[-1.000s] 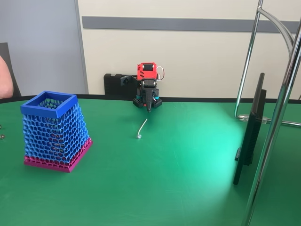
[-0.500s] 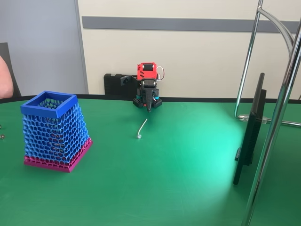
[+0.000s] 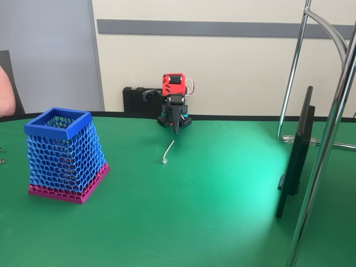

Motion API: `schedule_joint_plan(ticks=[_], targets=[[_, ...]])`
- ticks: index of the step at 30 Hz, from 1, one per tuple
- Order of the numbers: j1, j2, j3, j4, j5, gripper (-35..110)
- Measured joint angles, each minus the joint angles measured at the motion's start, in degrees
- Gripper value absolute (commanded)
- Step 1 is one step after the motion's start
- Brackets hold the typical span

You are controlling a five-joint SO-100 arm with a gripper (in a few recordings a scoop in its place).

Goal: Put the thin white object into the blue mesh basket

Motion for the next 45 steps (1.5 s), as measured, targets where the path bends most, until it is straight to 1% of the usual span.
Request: schedule_joint_plan(ticks=[8,12,15,20,23,25,29,33,43,45], targets=[[1.2,-11.0,-6.5,-0.8,-3.9,1],[2.7,-17.9,-10.5,-1.1,-8.8,1],[3.5,-22.1,-13.3,-1.2,-9.1,1],[5.4,-30.8,-20.9,1.4,-10.6,1],[6.0,-37.2,-25.4,2.8,-18.4,1],[6.4,-40.3,-27.3,3.3,-21.8,1],[6.6,-45.1,-28.6,3.3,-33.5,1],[5.9,-50.3,-29.8,3.3,-41.7,1],[6.2,-61.1,-36.6,2.4,-53.3,1],[6.2,-64.9,-38.0,2.5,-60.6,1]])
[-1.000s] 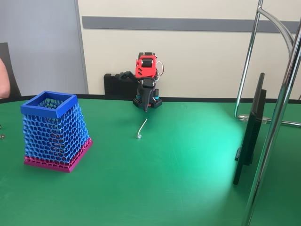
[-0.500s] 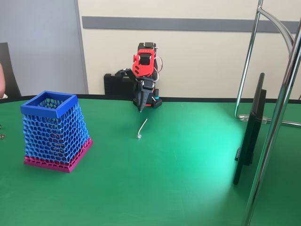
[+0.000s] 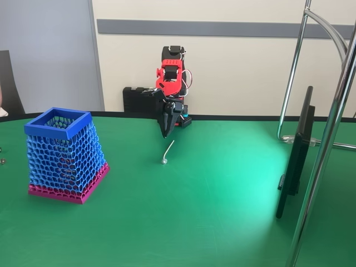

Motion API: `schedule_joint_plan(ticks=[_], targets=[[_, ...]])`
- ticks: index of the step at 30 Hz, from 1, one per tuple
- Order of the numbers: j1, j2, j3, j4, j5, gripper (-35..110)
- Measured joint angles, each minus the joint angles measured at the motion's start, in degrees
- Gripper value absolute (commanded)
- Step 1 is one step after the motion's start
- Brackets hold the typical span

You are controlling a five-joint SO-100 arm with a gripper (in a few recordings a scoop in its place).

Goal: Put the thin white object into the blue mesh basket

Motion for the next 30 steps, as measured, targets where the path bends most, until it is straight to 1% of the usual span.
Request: schedule_joint_plan(ticks=[6,12,18,22,30], targets=[[1.9,-9.0,-4.8,0.7,-11.1,1],[3.3,-16.6,-10.7,1.5,-17.7,1],[3.3,-21.8,-14.5,1.5,-23.7,8],[3.3,-25.2,-17.6,2.0,-27.9,11],[3.3,-31.2,-22.8,4.0,-34.7,11]])
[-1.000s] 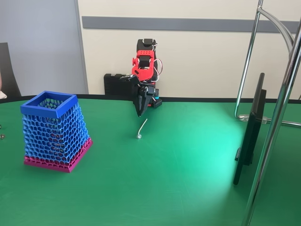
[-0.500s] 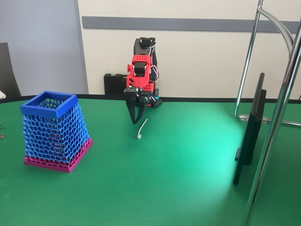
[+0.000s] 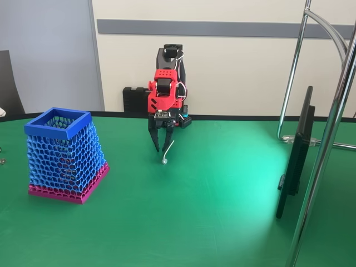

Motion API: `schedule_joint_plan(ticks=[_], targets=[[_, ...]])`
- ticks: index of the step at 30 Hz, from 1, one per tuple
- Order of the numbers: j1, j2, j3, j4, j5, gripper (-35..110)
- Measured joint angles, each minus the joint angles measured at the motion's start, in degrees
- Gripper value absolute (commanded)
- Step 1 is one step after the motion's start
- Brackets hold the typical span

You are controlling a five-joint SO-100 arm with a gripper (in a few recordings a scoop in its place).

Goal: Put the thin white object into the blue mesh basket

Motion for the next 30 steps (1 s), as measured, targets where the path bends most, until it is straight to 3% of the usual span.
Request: schedule_joint_plan(ticks=[30], targets=[[-1.9,-12.3,-7.8,1.1,-4.1,11]])
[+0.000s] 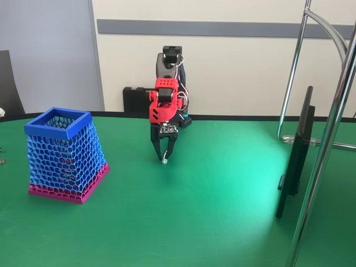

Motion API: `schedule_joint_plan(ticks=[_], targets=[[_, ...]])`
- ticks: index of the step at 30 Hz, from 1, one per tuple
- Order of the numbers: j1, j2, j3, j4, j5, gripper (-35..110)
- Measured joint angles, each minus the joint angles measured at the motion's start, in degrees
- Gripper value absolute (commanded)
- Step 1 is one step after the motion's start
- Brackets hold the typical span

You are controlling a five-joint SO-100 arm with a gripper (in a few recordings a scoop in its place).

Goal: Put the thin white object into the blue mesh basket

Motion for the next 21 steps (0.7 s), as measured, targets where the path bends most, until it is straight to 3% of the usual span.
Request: schedule_joint_plan(ticks=[21], targets=[[-0.4,-3.2,-4.4,0.0,2.5,1]])
